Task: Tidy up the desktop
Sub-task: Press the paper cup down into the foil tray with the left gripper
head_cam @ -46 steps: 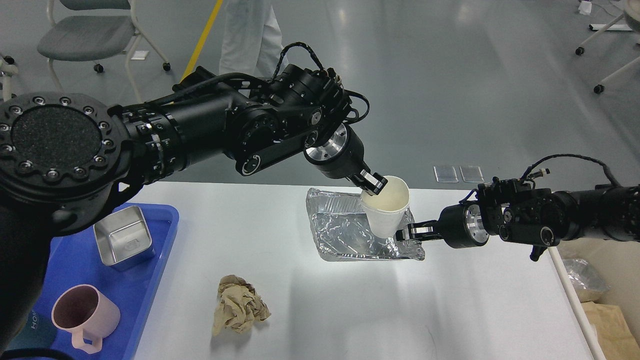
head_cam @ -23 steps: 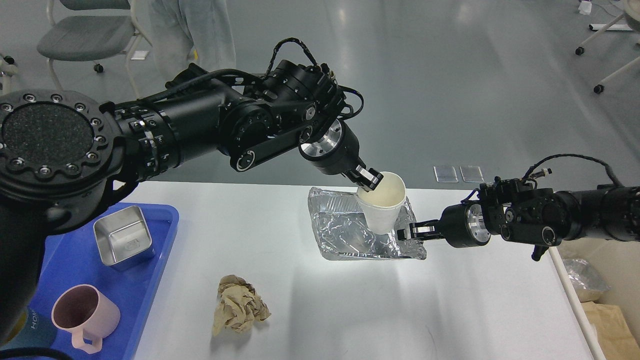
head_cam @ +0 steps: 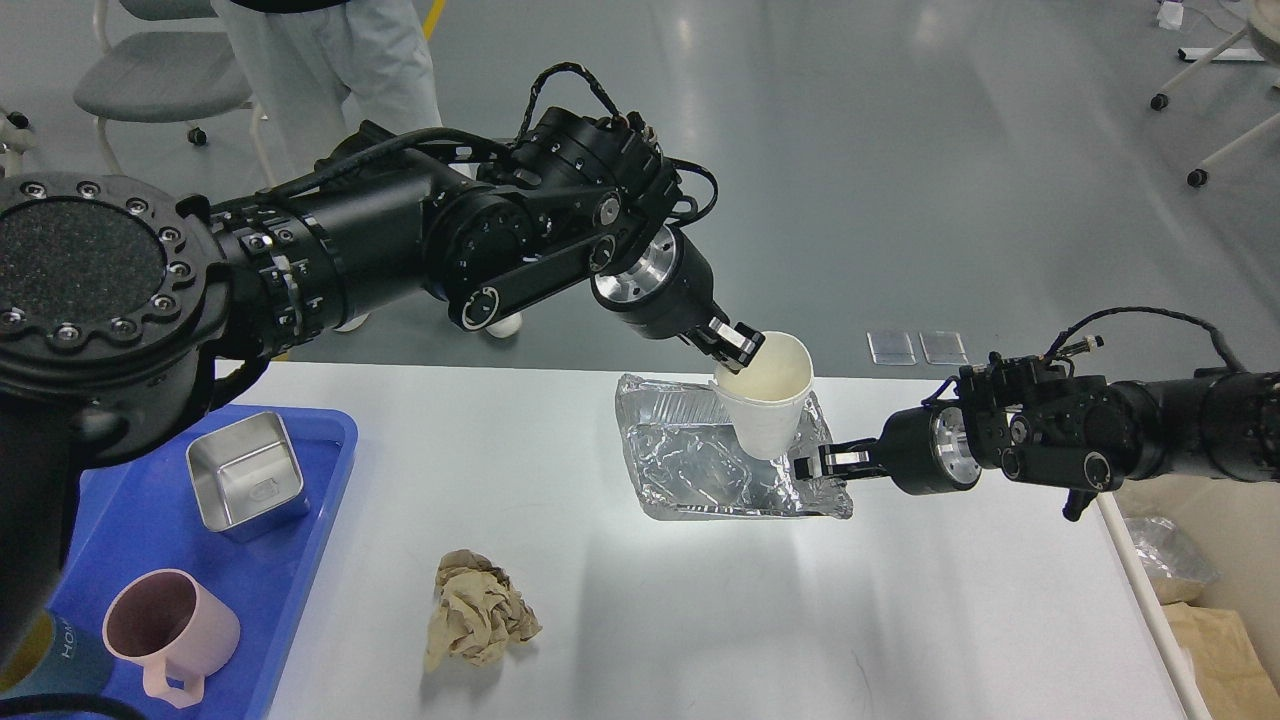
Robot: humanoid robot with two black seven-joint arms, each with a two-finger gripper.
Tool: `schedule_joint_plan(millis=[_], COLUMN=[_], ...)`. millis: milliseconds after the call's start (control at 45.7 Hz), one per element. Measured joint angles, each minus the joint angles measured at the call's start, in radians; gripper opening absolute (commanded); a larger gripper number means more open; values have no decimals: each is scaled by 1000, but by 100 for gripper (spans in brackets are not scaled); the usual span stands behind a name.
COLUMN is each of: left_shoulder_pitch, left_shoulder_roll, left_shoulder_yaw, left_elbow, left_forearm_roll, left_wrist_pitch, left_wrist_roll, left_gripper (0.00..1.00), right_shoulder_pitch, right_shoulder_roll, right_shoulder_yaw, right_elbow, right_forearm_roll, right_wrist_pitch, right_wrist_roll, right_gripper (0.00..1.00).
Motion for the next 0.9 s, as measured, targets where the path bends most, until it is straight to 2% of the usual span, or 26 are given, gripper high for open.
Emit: schedule_joint_plan(millis=[897], left_shoulder_pitch=[-2], left_shoulder_roll=[8], left_shoulder_yaw=[-1], left_elbow=[3], left_forearm_roll=[-1], left_wrist_pitch=[-3], left_wrist_roll=[-15], left_gripper=[96], right_shoulder_pitch=[6], right_shoulder_roll=[-14], right_shoulder_yaw=[-2], right_elbow=[3], right_forearm_roll=[0], right_wrist_pitch=[3], right_wrist_roll=[0], right_gripper=[0])
